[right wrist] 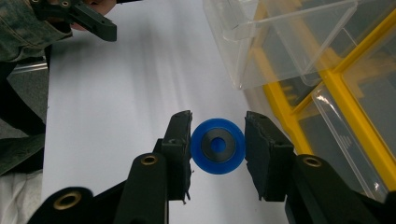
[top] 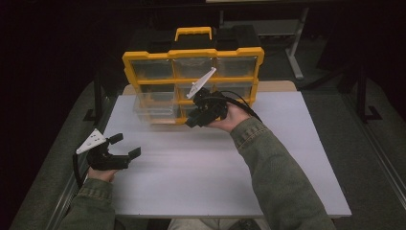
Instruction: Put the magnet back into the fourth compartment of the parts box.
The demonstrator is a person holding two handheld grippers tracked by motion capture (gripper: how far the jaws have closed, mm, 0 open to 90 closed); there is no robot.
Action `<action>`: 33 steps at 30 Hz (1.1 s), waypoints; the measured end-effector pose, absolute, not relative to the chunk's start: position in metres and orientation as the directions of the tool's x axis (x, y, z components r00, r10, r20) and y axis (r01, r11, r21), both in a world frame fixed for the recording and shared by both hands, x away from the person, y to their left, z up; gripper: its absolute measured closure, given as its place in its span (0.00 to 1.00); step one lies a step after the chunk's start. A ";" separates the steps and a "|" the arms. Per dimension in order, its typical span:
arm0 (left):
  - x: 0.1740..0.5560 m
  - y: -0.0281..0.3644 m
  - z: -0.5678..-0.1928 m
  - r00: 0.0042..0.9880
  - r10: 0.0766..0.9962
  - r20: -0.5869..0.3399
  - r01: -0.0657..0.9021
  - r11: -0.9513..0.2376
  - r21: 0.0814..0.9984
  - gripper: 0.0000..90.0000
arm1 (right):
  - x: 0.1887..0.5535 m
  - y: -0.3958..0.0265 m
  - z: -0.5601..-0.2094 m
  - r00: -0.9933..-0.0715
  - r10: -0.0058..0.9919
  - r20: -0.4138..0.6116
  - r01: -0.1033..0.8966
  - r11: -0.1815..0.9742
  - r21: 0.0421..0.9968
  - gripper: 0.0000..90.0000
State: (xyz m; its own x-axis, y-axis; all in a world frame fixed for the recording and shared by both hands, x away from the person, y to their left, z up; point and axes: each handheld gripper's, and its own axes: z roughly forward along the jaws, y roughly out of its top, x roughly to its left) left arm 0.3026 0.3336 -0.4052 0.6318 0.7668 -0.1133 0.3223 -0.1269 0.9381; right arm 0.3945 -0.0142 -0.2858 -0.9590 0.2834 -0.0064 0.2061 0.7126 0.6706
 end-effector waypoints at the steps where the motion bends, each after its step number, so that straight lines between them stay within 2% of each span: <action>1: 0.303 0.334 -0.405 0.631 0.767 -0.113 0.322 -0.126 0.938 0.00 | 0.395 -0.014 -0.286 -0.959 0.283 -0.008 0.204 0.713 0.671 0.68; 33: 0.303 0.331 -0.406 0.640 0.759 -0.117 0.328 -0.133 0.935 0.00 | 0.418 0.008 -0.260 -0.954 0.299 -0.029 0.200 0.702 0.684 0.68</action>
